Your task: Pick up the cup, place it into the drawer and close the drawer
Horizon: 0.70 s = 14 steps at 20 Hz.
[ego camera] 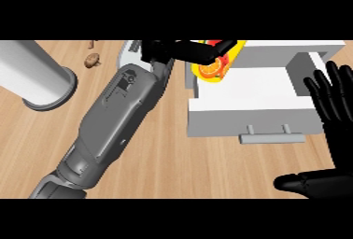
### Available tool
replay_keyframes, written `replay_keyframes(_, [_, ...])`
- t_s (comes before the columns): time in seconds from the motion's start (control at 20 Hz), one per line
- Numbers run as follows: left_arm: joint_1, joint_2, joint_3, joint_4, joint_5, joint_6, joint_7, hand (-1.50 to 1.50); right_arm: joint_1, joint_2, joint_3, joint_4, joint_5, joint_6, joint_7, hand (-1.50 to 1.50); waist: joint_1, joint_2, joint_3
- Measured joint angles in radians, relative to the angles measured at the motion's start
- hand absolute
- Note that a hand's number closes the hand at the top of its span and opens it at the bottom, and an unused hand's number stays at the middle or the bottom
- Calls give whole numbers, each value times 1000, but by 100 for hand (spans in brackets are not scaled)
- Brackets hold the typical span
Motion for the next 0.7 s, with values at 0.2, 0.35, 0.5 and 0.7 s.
replay_keyframes(0.2, [-68, -6, -21, 128, 43, 33, -51, 150, 5, 12, 22, 4, 19, 0, -16, -150, -8, 2, 0])
replay_keyframes(0.35, [-101, -8, -64, 204, 98, 54, -81, 150, -6, 8, 14, 5, 7, 2, -11, -150, -16, 3, 0])
replay_keyframes(0.5, [-131, -9, -94, 277, 141, 52, -108, 150, -17, 5, 8, 30, 12, 6, -29, -150, -20, 5, 0])
replay_keyframes(0.7, [-163, -9, -156, 364, 186, 60, -134, 150, -12, 3, 7, 42, 5, 20, -48, -150, -33, 8, 0])
